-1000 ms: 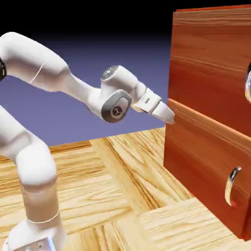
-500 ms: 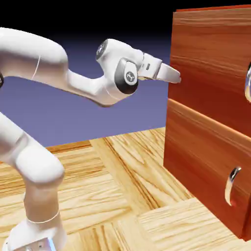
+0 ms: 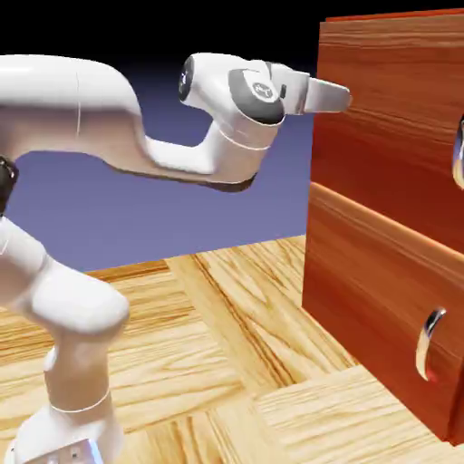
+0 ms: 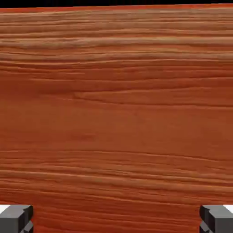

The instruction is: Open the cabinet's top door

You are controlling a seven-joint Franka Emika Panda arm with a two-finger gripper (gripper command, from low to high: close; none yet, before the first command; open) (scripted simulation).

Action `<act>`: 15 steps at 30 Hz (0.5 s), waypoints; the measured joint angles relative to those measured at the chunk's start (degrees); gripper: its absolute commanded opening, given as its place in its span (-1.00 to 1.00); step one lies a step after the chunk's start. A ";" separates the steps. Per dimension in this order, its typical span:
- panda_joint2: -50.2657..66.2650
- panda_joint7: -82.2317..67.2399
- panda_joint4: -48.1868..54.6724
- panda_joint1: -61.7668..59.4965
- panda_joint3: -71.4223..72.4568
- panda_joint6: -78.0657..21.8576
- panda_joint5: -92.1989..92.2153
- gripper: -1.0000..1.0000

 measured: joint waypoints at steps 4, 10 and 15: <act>-0.86 7.42 3.47 4.03 -4.47 0.63 -9.97 0.00; -2.16 18.56 8.68 10.09 -11.18 1.57 -24.92 0.00; -3.24 27.84 13.02 15.13 -16.77 2.35 -37.38 0.00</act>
